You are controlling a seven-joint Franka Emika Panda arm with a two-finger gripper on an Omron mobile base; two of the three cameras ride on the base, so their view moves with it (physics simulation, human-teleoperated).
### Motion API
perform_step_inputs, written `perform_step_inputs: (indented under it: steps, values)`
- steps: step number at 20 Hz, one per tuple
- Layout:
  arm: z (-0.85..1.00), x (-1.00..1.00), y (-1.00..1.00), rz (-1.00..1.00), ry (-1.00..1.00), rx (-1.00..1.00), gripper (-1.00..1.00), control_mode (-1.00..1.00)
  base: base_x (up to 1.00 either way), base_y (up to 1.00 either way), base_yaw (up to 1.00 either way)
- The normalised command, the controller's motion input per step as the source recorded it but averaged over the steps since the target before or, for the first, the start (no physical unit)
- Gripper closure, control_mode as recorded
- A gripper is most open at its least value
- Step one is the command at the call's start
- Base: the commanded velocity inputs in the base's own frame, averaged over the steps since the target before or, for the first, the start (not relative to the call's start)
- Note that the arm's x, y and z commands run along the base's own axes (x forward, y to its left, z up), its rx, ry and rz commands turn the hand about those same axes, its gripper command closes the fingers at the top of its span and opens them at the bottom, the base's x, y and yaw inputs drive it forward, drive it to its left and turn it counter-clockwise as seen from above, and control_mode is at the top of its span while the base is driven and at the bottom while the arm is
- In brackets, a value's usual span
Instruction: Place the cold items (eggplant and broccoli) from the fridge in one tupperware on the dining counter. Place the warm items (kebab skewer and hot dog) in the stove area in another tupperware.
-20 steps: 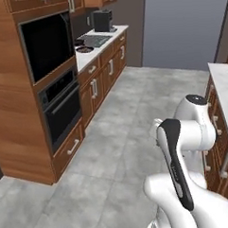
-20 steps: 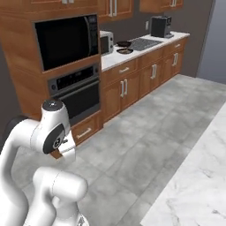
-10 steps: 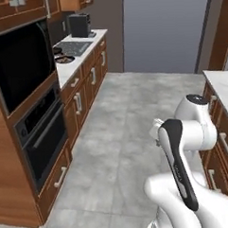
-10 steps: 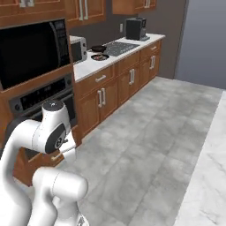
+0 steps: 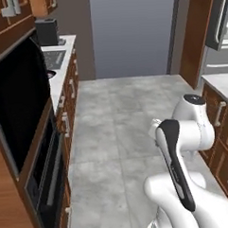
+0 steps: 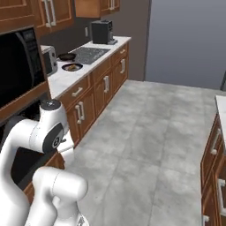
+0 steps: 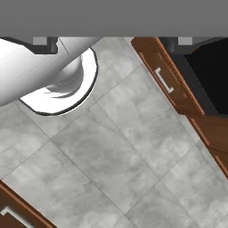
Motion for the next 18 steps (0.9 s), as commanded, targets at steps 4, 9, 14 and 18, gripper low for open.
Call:
perform_step_inputs:
  steps: [4, 9, 14, 18]
  values:
    - [0.00, 0.00, 0.00, 0.00, 0.00, 0.00, -1.00, 1.00, 1.00, 0.06, -0.04]
    - [0.00, 0.00, 0.00, 0.00, 0.00, 0.00, -1.00, 1.00, 1.00, 0.00, 0.10]
    - [0.00, 0.00, 0.00, 0.00, 0.00, 0.00, -1.00, 1.00, 1.00, -0.02, 0.31]
    - [0.00, 0.00, 0.00, 0.00, 0.00, 0.00, -1.00, 1.00, 1.00, -0.11, 0.45]
